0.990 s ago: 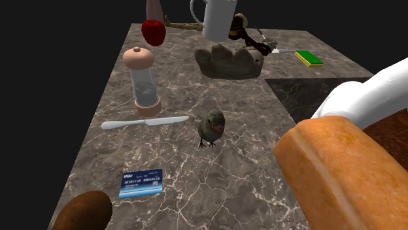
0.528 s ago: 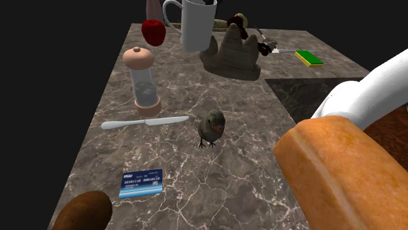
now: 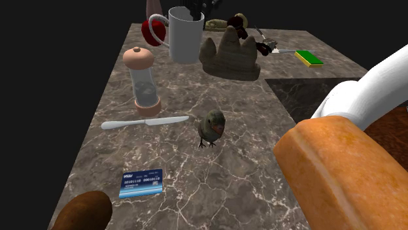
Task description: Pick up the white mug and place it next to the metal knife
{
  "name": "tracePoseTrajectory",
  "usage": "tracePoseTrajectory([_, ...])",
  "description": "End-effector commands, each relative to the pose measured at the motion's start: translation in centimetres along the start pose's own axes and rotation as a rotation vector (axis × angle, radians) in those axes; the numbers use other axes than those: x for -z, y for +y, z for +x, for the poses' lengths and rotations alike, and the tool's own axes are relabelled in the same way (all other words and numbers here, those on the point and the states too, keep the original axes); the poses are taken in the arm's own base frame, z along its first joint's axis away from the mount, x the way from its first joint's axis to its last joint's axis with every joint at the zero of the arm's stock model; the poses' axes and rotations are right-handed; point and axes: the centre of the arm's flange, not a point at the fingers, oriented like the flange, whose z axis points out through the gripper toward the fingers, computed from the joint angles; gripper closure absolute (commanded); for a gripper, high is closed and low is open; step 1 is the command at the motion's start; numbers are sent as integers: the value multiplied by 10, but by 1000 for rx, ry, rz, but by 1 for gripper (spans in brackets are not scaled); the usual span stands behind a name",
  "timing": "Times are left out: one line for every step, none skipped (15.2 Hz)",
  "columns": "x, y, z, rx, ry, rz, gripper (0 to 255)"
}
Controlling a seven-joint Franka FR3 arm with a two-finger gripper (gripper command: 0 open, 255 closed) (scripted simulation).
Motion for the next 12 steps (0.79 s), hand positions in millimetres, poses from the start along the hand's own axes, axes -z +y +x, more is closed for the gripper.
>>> tracePoseTrajectory([-11,-1,-2,0,0,0,255])
tracePoseTrajectory([-16,-1,-2,0,0,0,255])
tracePoseTrajectory([-22,-1,-3,0,0,0,255])
tracePoseTrajectory([-27,-1,-3,0,0,0,255])
tracePoseTrajectory([-32,-1,-4,0,0,0,255])
tracePoseTrajectory([-37,-1,-5,0,0,0,255])
tracePoseTrajectory([-43,-1,-5,0,0,0,255])
tracePoseTrajectory([-48,-1,-6,0,0,0,255])
tracePoseTrajectory([-53,-1,-6,0,0,0,255])
tracePoseTrajectory([-58,-1,-7,0,0,0,255])
tracePoseTrajectory([-64,0,-8,0,0,0,255])
tracePoseTrajectory([-69,0,-8,0,0,0,255])
